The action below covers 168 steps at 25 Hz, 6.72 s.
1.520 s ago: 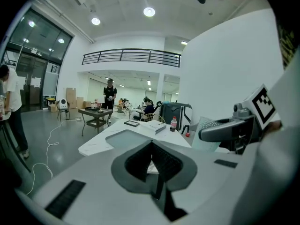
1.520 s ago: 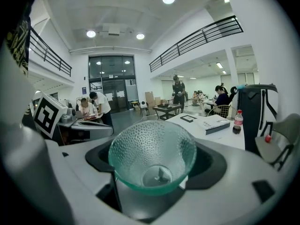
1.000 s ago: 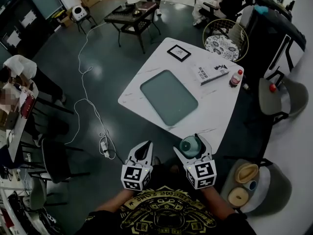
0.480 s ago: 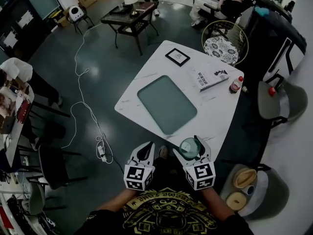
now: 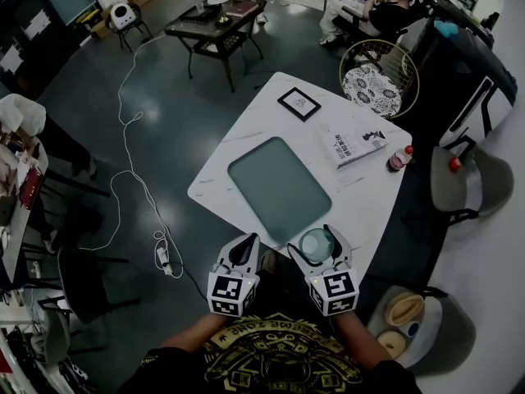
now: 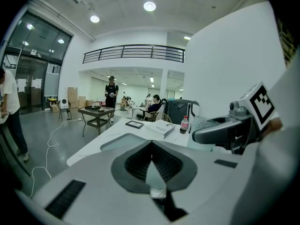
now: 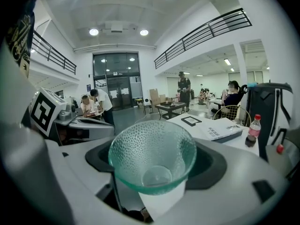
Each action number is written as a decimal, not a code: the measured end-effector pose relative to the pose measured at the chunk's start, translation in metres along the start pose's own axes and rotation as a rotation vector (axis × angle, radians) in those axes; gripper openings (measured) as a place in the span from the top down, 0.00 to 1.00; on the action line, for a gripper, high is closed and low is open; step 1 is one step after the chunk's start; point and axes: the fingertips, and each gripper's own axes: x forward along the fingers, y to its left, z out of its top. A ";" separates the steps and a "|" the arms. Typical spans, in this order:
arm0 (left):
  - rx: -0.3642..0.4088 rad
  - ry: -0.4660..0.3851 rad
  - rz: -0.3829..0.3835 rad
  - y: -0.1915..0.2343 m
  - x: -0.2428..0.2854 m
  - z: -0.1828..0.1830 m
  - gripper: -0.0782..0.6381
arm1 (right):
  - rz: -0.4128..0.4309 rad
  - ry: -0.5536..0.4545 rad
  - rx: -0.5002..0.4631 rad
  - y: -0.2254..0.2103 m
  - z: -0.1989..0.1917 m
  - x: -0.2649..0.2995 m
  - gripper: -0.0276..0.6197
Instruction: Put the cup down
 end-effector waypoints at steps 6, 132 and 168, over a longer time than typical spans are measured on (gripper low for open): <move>-0.007 0.003 0.014 0.024 0.019 0.006 0.88 | 0.012 0.004 -0.009 -0.006 0.008 0.034 0.33; 0.002 0.022 0.136 -0.026 -0.083 -0.034 0.88 | 0.061 -0.117 -0.089 0.048 -0.028 -0.062 0.95; -0.034 -0.100 0.083 0.059 -0.301 -0.083 0.88 | 0.028 -0.097 -0.127 0.289 -0.041 -0.105 0.95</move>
